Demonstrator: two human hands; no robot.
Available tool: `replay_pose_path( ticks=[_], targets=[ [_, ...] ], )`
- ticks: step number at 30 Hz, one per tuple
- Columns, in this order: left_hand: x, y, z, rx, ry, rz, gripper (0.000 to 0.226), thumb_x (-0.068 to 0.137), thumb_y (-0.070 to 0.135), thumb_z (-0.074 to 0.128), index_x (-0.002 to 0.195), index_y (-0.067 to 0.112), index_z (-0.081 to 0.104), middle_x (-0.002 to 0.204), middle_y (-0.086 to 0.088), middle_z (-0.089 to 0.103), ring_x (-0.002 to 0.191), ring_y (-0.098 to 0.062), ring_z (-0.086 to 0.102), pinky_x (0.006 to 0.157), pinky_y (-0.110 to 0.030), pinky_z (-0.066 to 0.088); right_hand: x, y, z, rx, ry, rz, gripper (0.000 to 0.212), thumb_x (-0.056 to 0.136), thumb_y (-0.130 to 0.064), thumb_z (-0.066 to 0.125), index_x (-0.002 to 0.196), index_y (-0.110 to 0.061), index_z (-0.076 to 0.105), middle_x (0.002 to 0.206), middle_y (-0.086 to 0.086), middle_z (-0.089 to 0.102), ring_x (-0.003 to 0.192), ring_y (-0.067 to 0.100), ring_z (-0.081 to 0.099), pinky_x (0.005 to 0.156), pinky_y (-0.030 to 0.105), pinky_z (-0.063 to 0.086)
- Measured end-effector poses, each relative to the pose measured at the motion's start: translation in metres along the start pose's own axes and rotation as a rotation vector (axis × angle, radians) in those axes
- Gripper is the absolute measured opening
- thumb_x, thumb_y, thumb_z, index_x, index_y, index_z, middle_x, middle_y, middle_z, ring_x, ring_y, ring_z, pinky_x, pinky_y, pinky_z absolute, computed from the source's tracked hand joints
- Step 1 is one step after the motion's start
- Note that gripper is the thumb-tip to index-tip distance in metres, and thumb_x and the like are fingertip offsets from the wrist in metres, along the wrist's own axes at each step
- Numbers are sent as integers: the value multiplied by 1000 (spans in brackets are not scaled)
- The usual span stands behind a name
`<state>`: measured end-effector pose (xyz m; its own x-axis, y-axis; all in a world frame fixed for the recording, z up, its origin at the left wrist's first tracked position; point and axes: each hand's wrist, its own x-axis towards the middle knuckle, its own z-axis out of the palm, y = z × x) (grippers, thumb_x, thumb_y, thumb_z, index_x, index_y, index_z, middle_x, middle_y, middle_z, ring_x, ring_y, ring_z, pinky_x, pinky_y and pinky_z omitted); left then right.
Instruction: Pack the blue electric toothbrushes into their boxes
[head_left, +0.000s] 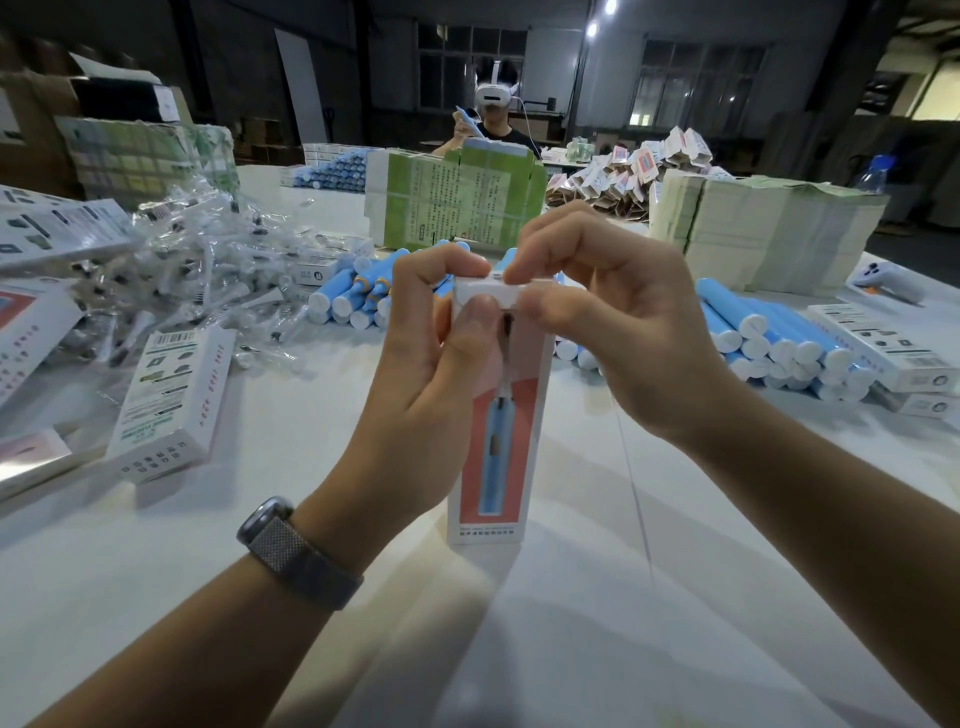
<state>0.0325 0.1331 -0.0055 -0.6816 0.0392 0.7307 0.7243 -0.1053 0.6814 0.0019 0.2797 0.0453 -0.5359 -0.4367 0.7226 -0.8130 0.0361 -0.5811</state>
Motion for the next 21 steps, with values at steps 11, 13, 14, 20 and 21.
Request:
replay_pose_path(
  ticks=[11,13,14,20,21],
  targets=[
    [0,-3,1,-23,-27,39,18,104,23,36,121,27,32,104,17,68,88,-9,66,75,-31,57,-1,-3,0,-171,58,-63,13,85,-4,70,87,-16,68,92,5,59,87,19,60,61,34,52],
    [0,-3,1,-10,-33,36,20,103,31,39,121,30,32,106,16,68,89,-11,67,76,-34,58,-1,-4,0,-223,90,-81,10,85,-4,71,86,-15,70,89,8,61,84,15,61,60,26,52],
    [0,-3,1,-3,-33,37,19,104,33,40,121,31,32,105,15,67,89,-13,68,75,-35,58,0,-4,0,-236,108,-81,10,85,-4,71,86,-14,70,87,9,61,83,15,61,59,23,50],
    [0,-6,0,17,-40,58,24,104,30,39,126,39,34,103,3,64,83,-33,67,70,-64,56,2,-9,-1,-230,142,-67,12,86,-7,70,82,-19,68,77,-7,56,74,9,55,58,23,47],
    [0,-5,0,24,-41,56,26,104,30,39,128,41,34,105,-4,64,84,-37,66,70,-65,55,3,-10,-2,-228,130,-63,12,86,-8,70,82,-20,68,77,-6,57,73,11,56,55,26,48]
  ],
)
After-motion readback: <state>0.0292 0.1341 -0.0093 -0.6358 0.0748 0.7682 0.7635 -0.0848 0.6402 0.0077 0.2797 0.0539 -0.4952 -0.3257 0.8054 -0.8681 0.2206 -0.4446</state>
